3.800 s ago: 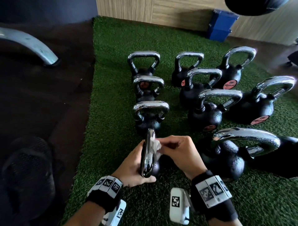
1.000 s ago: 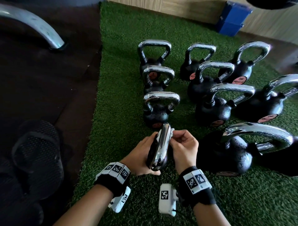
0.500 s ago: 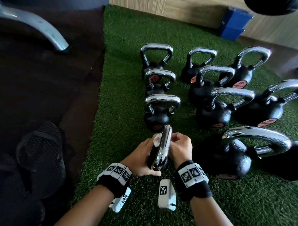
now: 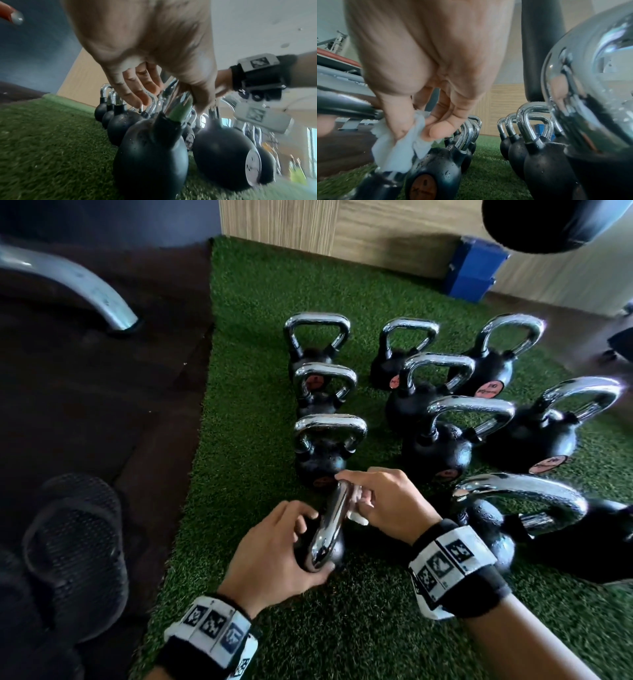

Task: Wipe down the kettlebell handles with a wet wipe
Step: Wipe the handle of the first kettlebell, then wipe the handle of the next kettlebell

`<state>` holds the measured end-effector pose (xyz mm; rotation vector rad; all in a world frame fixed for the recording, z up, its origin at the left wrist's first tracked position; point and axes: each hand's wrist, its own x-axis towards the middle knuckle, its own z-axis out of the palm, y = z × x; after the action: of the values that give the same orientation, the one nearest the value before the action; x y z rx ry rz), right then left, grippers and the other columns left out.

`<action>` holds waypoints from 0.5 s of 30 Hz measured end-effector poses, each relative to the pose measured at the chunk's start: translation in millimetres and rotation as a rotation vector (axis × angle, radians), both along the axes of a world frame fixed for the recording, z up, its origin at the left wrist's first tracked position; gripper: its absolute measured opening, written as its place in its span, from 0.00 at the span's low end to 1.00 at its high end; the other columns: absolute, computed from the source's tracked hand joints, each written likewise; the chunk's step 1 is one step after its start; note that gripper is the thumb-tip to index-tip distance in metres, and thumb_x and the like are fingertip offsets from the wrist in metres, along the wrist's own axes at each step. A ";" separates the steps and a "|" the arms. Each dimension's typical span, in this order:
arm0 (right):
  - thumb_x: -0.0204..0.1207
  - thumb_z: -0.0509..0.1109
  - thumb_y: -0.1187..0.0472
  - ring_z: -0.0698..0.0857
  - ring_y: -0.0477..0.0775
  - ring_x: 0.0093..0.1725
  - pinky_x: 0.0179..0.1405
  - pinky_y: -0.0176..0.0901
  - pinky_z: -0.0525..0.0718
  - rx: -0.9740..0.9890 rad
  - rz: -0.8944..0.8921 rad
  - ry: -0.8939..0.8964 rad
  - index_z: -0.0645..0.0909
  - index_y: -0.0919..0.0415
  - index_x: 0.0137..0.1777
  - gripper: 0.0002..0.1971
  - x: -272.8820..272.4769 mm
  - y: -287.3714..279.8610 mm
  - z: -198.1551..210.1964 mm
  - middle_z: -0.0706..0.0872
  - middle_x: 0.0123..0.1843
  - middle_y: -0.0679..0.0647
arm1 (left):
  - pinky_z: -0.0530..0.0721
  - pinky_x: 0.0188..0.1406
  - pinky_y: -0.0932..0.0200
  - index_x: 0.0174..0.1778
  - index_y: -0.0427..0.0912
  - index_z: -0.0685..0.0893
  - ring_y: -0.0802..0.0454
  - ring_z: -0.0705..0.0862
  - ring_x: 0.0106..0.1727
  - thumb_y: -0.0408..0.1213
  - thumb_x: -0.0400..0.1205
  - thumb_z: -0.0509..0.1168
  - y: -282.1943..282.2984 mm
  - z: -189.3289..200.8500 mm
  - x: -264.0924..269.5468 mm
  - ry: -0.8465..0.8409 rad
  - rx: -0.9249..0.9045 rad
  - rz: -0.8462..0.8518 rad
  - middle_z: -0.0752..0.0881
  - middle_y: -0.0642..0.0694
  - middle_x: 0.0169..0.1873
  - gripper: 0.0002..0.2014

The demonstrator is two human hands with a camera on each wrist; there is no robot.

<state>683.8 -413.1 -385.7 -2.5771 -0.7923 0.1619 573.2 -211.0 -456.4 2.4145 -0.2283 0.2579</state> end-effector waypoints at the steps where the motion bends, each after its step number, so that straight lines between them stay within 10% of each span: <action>1: 0.71 0.71 0.67 0.82 0.46 0.40 0.47 0.38 0.81 -0.024 -0.019 -0.008 0.86 0.43 0.65 0.24 -2.1 -3.9 0.5 0.80 0.39 0.44 | 0.79 0.37 0.78 0.55 0.58 0.78 0.70 0.80 0.39 0.68 0.65 0.77 5.2 1.2 -1.1 0.005 -0.011 -0.005 0.78 0.67 0.45 0.29; 5: 0.73 0.74 0.62 0.82 0.47 0.39 0.40 0.36 0.76 -0.020 -0.145 -0.024 0.87 0.47 0.59 0.16 -22.6 -18.2 -2.6 0.78 0.35 0.42 | 0.83 0.38 0.72 0.44 0.55 0.89 0.67 0.85 0.37 0.60 0.66 0.82 29.5 5.2 6.2 0.050 -0.058 0.020 0.86 0.65 0.37 0.18; 15: 0.71 0.70 0.62 0.88 0.50 0.54 0.50 0.33 0.82 0.056 -0.292 0.192 0.88 0.53 0.66 0.22 -48.1 -28.3 5.3 0.90 0.52 0.50 | 0.82 0.48 0.70 0.57 0.56 0.92 0.67 0.86 0.45 0.54 0.67 0.84 44.3 9.5 29.5 0.241 0.006 -0.012 0.87 0.64 0.42 0.23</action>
<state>635.7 -441.3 -380.5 -2.5419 -0.3417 0.2866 602.7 -166.7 -446.9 2.4226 -0.1344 -0.0397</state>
